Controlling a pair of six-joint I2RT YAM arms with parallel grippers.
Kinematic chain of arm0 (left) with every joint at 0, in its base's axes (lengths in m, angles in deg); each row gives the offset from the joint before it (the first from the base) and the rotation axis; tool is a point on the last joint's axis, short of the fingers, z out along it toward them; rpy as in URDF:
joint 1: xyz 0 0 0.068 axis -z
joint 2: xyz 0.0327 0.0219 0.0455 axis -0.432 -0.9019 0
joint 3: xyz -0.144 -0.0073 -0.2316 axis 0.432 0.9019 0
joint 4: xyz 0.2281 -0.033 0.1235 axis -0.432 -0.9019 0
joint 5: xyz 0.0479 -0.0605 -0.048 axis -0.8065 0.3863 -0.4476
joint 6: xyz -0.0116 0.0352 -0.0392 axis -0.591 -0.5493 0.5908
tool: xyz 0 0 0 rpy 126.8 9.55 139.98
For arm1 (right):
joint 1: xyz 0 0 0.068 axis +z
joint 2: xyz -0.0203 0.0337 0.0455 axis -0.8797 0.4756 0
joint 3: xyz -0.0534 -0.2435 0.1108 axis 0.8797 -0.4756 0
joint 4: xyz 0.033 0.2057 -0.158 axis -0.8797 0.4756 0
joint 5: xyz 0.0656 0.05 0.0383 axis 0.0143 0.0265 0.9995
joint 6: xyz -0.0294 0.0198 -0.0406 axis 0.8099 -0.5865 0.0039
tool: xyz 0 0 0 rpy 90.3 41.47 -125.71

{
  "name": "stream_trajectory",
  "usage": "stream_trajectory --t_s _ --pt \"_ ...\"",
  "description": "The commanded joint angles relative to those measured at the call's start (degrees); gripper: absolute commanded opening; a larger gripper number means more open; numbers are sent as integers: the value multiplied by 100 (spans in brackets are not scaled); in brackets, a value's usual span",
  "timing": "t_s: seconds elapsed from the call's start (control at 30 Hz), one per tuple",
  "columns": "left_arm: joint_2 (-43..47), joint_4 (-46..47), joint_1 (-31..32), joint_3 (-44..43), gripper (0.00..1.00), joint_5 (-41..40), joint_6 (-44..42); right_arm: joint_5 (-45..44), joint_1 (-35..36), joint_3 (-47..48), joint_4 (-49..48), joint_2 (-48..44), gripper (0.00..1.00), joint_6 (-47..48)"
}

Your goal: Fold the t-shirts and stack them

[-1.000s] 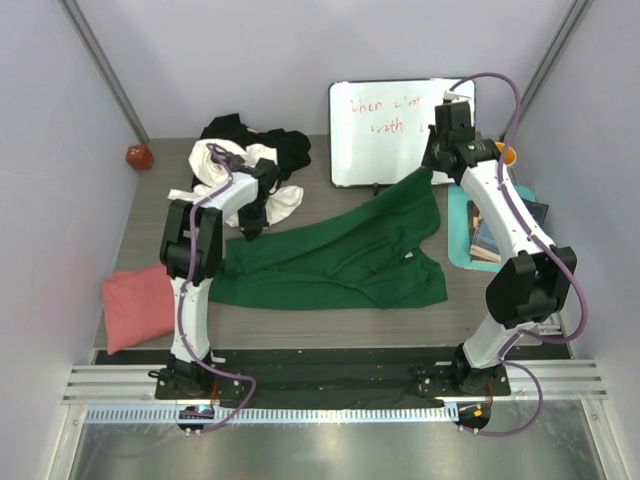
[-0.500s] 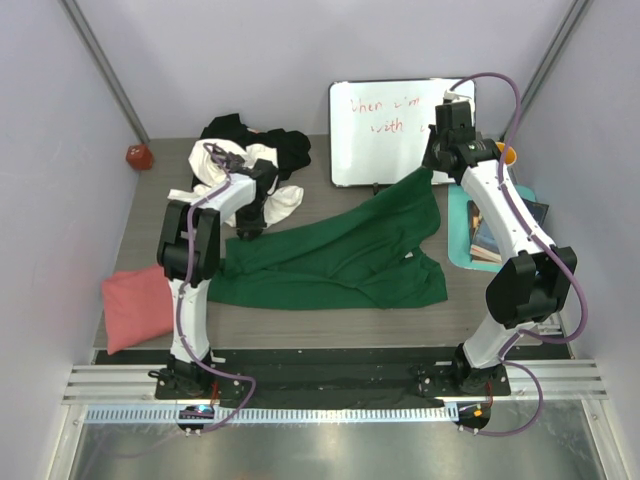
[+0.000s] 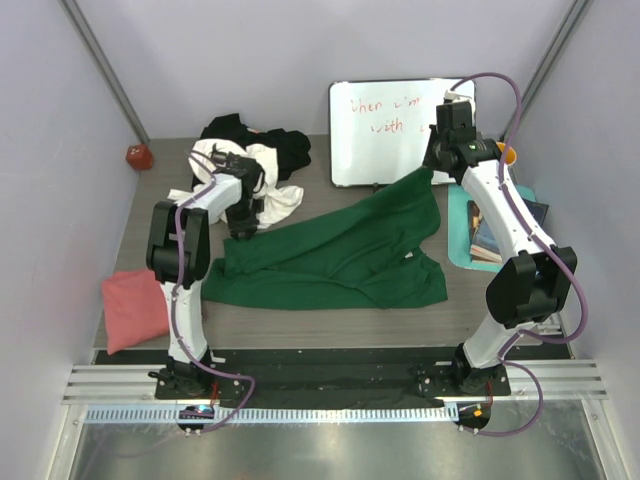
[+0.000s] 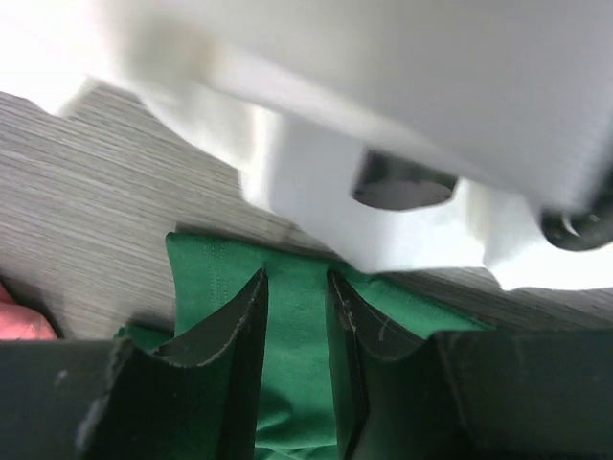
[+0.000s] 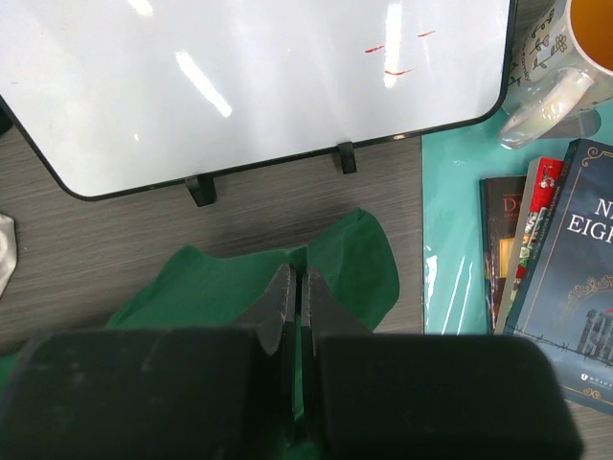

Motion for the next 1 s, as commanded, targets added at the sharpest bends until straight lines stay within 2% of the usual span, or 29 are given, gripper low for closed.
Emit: stream_trajectory --t_s 0.0,0.17,0.3,0.53,0.57,0.87,0.97 --pt "291 323 -246 182 32 199 53 24 -44 155 -141 -89 1 39" --pt "423 324 -352 156 32 208 27 68 -53 173 -124 -36 1 30" --pt "484 271 -370 94 39 129 -26 50 -53 173 -115 -45 1 48" --pt "441 209 -387 -47 40 112 -52 77 -62 120 -124 -53 1 30" --pt "423 218 -396 -56 43 112 -52 85 -62 120 -115 -53 1 30" --pt "-33 139 -466 -249 43 366 -78 85 -70 102 -124 -97 1 48" --pt "-201 -10 -466 -310 40 384 -78 77 -70 102 -115 -106 1 48"
